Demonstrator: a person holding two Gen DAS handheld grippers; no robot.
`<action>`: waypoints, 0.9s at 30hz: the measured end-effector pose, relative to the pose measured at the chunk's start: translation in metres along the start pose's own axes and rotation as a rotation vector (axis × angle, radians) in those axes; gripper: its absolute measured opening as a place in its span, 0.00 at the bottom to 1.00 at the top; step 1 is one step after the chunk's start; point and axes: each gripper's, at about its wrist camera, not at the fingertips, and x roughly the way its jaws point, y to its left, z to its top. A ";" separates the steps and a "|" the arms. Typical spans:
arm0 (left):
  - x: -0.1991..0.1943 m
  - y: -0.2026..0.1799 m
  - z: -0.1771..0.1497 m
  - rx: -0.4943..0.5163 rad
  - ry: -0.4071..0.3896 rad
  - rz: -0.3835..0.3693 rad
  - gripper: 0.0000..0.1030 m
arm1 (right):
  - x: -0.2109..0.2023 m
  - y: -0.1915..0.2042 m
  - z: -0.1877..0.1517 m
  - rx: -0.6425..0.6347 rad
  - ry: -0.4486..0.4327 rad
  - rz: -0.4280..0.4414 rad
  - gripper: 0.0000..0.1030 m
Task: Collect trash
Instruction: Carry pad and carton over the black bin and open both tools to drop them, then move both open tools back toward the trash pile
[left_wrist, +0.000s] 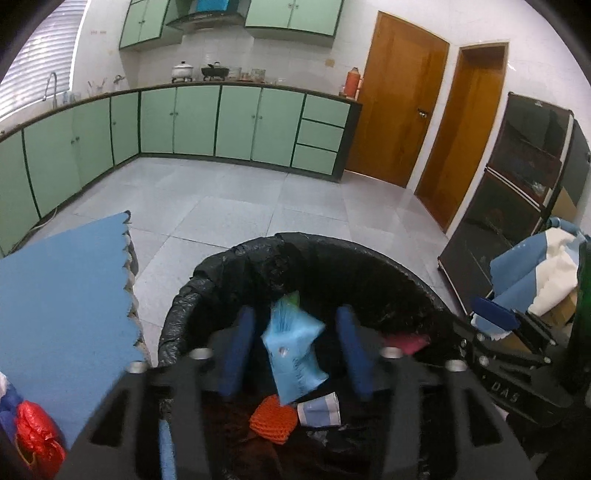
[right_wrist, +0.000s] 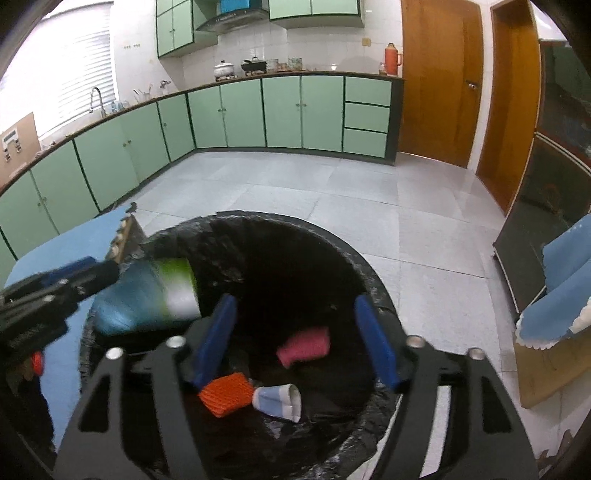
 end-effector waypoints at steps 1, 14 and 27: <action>-0.002 0.001 0.000 0.002 -0.004 0.001 0.53 | -0.001 -0.001 -0.001 0.004 -0.001 -0.007 0.80; -0.105 0.059 -0.021 0.009 -0.118 0.184 0.68 | -0.048 0.051 -0.004 0.014 -0.057 0.064 0.91; -0.229 0.160 -0.091 -0.132 -0.176 0.494 0.68 | -0.086 0.196 -0.025 -0.137 -0.105 0.268 0.91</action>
